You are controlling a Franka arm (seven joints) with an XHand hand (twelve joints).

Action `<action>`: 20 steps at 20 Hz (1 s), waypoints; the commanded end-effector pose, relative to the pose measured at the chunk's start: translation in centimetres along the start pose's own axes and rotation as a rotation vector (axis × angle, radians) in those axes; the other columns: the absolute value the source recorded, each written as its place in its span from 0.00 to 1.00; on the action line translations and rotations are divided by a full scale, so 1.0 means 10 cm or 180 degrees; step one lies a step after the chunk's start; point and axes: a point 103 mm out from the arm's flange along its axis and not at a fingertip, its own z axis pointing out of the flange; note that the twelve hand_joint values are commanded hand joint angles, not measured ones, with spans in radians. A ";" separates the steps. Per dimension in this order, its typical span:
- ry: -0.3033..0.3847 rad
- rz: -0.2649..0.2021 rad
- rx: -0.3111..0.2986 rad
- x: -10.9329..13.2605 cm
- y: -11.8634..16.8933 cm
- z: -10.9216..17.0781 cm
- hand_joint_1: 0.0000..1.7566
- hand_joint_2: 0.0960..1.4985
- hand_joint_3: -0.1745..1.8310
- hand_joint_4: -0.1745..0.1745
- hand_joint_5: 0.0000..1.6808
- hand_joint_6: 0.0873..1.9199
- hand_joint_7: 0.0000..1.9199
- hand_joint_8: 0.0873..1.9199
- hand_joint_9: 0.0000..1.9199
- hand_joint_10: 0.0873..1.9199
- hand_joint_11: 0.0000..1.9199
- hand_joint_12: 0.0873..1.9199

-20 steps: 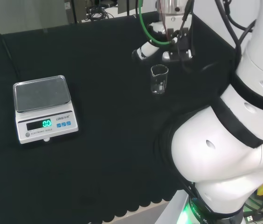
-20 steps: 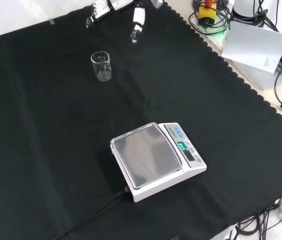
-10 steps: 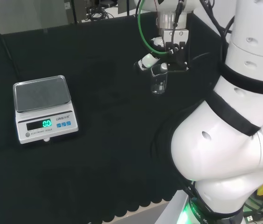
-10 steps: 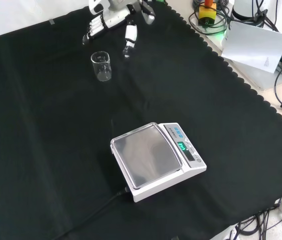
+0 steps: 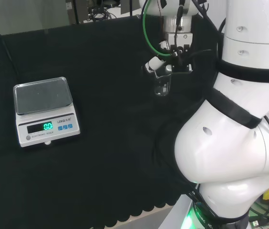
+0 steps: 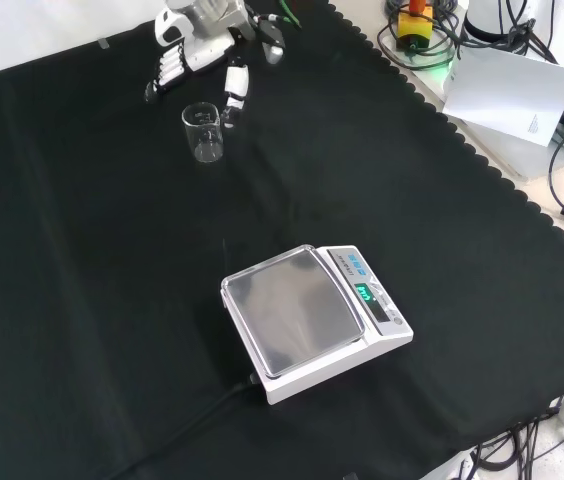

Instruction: Pick up the beaker.

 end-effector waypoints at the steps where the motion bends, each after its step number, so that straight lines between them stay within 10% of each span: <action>1: 0.0013 0.0138 0.0133 -0.22 0.15 0.17 0.29 0.40 0.17 0.53 0.00 0.00 0.00 0.09 0.02 0.39 0.00 0.64; 13: 0.0035 0.0093 0.0257 -0.14 0.22 0.41 0.29 0.41 0.17 0.53 0.00 0.00 0.00 0.08 0.02 0.39 0.00 0.64; 20: 0.0047 0.0082 0.0192 -0.01 0.25 0.43 0.36 0.44 0.19 0.60 0.06 0.00 0.02 0.26 0.10 0.39 0.00 0.73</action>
